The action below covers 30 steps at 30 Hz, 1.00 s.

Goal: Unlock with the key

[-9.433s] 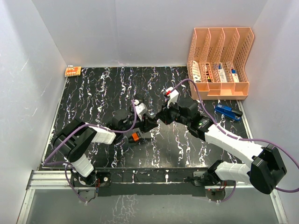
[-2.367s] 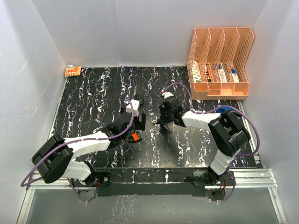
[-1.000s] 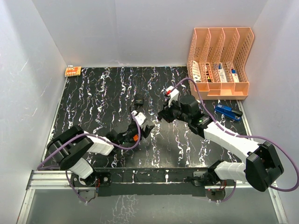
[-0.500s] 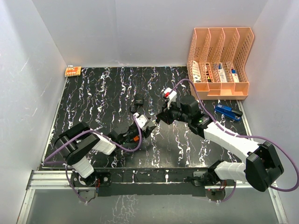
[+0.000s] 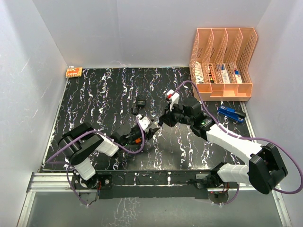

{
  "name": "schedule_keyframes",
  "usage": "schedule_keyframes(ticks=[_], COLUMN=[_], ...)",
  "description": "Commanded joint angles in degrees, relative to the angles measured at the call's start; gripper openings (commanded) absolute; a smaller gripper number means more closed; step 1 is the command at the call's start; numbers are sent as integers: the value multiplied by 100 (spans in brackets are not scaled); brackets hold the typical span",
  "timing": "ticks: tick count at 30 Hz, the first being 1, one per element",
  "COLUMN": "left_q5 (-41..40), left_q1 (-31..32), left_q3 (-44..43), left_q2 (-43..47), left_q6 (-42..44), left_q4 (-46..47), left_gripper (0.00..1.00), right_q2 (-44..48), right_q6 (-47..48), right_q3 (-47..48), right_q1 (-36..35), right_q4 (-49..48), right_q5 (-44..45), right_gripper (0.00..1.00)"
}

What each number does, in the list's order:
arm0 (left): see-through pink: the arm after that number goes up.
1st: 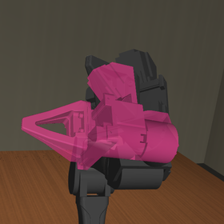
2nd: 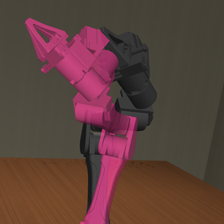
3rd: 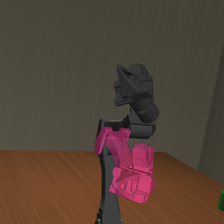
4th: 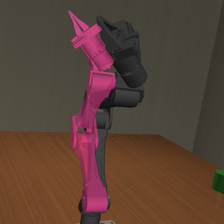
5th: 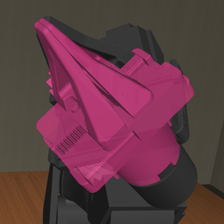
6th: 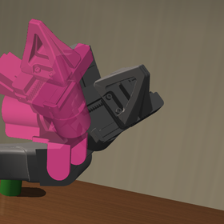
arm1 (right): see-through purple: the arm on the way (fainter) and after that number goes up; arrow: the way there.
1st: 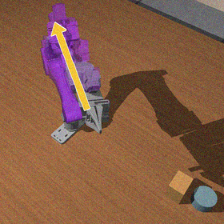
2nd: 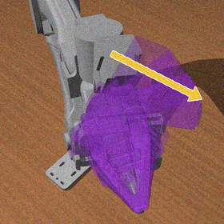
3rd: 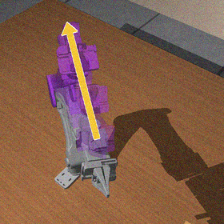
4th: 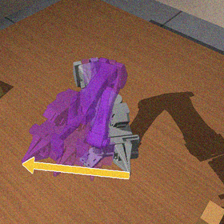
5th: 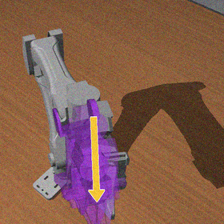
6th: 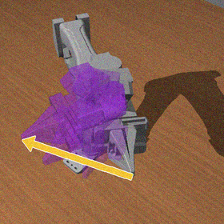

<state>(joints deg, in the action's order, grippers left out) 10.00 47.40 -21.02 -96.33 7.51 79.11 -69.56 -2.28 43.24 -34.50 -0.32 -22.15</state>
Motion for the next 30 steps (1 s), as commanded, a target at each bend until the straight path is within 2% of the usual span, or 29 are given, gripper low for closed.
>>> schedule_keyframes(ticks=[1, 2, 4, 8, 11, 14, 18, 21, 25, 28, 30], left_q5=[-549, -941, -1559, -2344, -2499, -2546, -2623, -2654, -2726, -2723, -2738], left_q1=[-24, -25, -20, -20, -25, -20, -17, -20, -20, -20, -20], left_q3=[37, 121, 262, 456, 606, 800, 888, 912, 907, 905, 900], left_q2=[302, 488, 855, 1713, 2390, 2865, 3180, 3230, 3150, 3080, 3054], left_q6=[-193, -242, -375, -656, -813, -905, -935, -920, -918, -923, -921], left_q4=[128, 41, -247, -1146, -1686, -1804, -1965, -2011, -2032, -1999, -1991], left_gripper=[60, 66, 70, 72, 72, 72, 71, 71, 71, 72, 72], right_q2=[-4, -87, -292, -654, -886, -1018, -1285, -1763, -2274, -2220, -2070], right_q6=[-683, -851, -1224, -2083, -2898, -3448, -3609, -3509, -3195, -3070, -3007], right_q3=[105, 167, 280, 477, 675, 831, 1002, 1252, 1470, 1337, 1208], right_q1=[-8, -5, -12, -4, 0, 5, 0, -45, -247, -334, -333], right_q4=[-257, -198, -122, 27, 393, 840, 1197, 1365, 1039, 548, 341], right_q5=[706, 840, 1032, 1591, 2341, 3171, 3718, 3634, 2907, 2564, 2524], right_gripper=[0, 0, 0, 0, 0, 0, 0, 0, 17, 36, 45])
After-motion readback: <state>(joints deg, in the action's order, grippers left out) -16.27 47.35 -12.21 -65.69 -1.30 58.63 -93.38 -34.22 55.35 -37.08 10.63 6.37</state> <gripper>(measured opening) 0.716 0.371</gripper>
